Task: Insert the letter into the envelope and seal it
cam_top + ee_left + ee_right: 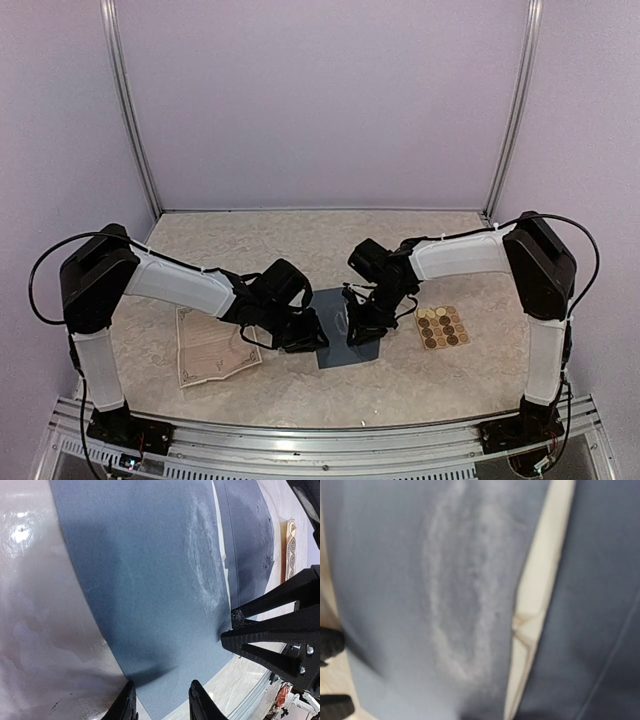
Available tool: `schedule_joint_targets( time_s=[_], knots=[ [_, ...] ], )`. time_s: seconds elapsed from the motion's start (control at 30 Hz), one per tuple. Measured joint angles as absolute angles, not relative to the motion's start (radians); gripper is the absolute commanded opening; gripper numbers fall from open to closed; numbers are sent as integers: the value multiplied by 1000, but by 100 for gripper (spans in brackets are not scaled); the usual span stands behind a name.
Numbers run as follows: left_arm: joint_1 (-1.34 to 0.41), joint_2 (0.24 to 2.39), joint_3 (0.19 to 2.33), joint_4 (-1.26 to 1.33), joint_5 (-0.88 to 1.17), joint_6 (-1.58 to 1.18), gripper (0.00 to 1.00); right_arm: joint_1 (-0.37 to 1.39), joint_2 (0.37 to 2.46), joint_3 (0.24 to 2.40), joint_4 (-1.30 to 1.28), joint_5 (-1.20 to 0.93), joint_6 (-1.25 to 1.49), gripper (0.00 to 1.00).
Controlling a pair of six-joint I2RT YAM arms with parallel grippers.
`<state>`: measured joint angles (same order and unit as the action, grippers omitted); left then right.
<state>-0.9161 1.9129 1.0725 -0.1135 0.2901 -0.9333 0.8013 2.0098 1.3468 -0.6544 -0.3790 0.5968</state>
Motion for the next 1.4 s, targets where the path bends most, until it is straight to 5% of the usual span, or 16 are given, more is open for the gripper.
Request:
schedule_joint_targets(
  time_s=[0.23,1.4],
  knots=[
    [-910,1898,1074,-134,262,-922,42,799,1990,1353,-668,-340,601,34],
    [-831,1968,1158,-123,273,-904,43,733,2099,1491,-655,-387,570,36]
  ],
)
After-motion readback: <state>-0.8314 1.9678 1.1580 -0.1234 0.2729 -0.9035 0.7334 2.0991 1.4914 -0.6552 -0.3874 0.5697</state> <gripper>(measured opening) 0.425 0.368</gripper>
